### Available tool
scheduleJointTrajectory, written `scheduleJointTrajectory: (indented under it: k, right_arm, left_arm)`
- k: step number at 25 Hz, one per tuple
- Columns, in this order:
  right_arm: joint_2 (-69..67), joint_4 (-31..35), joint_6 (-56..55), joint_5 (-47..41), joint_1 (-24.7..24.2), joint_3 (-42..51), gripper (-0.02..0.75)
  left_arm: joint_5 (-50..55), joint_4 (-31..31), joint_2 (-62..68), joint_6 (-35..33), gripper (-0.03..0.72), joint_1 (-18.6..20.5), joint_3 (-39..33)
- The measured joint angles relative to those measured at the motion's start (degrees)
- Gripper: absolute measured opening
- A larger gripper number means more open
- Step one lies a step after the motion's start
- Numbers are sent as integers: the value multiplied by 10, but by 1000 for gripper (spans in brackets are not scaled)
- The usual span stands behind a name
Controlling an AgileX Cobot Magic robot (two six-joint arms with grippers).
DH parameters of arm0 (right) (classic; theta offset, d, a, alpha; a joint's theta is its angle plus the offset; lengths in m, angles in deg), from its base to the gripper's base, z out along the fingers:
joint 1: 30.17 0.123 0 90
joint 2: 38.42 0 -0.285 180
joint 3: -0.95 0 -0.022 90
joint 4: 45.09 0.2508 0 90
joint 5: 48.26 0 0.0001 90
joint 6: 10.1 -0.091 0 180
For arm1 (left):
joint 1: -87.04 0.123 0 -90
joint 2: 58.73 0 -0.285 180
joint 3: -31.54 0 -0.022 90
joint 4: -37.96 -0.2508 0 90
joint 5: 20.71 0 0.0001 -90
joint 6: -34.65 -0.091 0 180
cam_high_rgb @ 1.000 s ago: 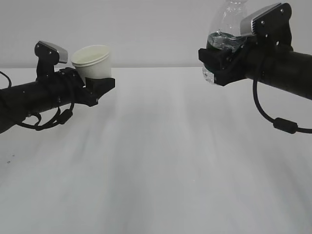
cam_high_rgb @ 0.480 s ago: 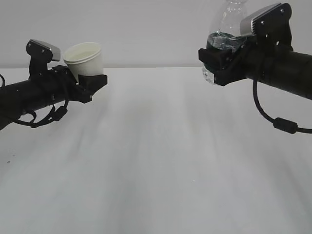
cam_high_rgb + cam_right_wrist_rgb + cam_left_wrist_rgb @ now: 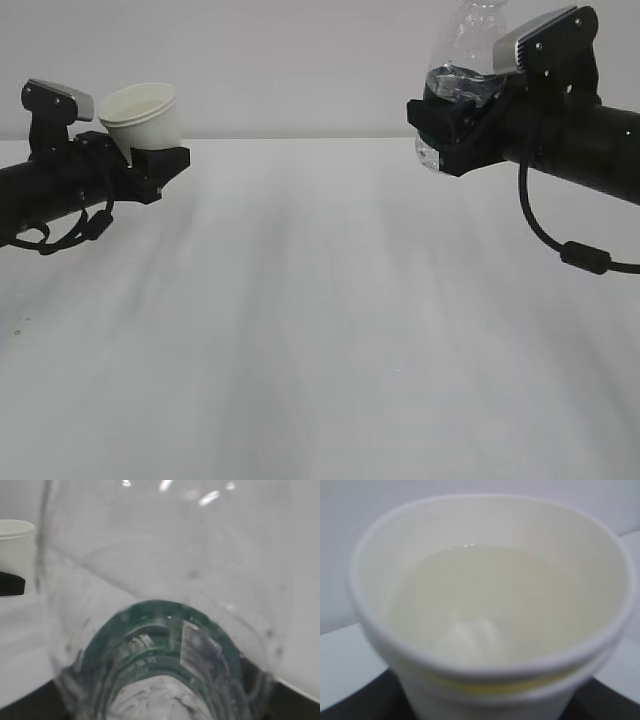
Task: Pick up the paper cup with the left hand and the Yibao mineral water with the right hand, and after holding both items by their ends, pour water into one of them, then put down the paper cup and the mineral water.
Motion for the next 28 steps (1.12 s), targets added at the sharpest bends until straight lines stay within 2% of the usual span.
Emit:
scheduleJointTrajectory:
  k: [8, 28]
  right_arm:
    - [0, 0, 0, -3, 0, 0, 435]
    - [0, 0, 0, -10, 0, 0, 435]
  left_arm:
    - [15, 1, 0, -6, 430, 22, 0]
    - [58, 4, 5, -26, 429, 27, 0]
